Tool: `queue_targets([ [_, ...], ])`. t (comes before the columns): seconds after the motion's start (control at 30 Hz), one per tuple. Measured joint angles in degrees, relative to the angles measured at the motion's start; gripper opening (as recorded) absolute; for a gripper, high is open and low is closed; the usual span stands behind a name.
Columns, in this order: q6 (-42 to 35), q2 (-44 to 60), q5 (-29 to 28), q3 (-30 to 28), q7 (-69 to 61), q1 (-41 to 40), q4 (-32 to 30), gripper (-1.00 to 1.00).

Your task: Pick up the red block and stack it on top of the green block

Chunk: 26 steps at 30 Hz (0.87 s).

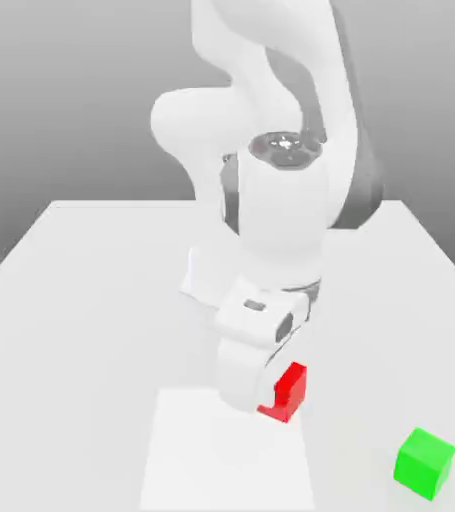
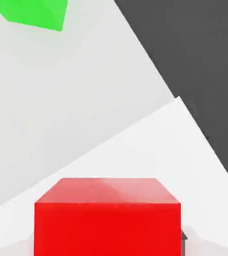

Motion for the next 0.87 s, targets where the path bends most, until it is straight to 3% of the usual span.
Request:
queue_targets([
  [0.57, -7.14, 6.12, -5.36, 5.64, 10.4, 9.79, 12.98, -1.0],
  [0.73, -1.25, 13.76, -8.92, 4.79, 13.58, 11.8, 14.6, -1.0],
  [0.77, 0.07, 15.19, -9.44, 4.39, 13.97, 12.12, 14.69, 1.0],
  [0.87, 0.07, 15.19, -9.44, 4.39, 13.97, 12.12, 14.69, 1.0],
])
